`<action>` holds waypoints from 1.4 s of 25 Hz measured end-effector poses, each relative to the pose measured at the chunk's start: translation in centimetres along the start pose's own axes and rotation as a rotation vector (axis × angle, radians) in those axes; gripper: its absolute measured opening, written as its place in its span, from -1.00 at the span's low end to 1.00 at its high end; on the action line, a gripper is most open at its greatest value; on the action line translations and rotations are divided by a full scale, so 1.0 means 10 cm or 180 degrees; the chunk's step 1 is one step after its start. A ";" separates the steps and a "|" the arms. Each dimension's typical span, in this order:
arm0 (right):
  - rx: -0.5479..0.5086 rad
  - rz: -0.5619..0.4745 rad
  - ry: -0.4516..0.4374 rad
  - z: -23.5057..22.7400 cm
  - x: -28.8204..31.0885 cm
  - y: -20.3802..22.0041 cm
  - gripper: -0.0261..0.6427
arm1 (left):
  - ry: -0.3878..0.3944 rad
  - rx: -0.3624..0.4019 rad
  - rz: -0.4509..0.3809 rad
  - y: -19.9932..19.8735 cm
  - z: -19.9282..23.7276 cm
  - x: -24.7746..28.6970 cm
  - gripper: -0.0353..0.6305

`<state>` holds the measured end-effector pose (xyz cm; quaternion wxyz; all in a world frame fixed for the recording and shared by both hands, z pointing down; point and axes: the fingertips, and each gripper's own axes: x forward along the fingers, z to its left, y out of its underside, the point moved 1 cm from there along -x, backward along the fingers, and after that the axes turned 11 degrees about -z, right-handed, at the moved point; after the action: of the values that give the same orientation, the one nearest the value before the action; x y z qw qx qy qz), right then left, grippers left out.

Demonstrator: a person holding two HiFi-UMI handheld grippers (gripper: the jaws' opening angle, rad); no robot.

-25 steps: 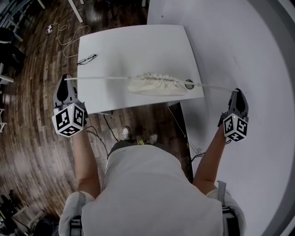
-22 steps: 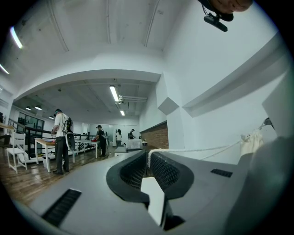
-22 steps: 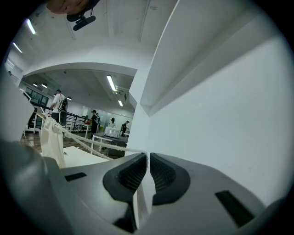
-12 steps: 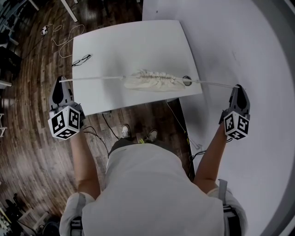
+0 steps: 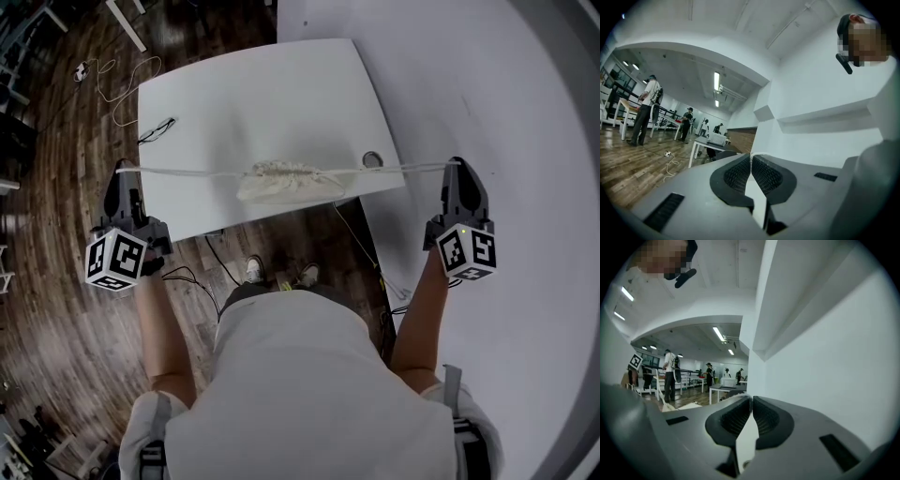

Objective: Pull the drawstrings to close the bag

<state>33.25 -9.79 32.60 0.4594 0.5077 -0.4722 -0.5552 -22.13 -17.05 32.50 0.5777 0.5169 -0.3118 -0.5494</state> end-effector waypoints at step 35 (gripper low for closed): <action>0.0623 -0.0310 -0.0909 1.45 0.53 -0.49 -0.78 | 0.0349 0.0109 -0.0157 -0.32 -0.37 -0.18 -0.83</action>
<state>18.30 -13.58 27.56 0.3086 0.4882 -0.5593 -0.5947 -20.02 -13.94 28.83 0.5712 0.5636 -0.2762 -0.5290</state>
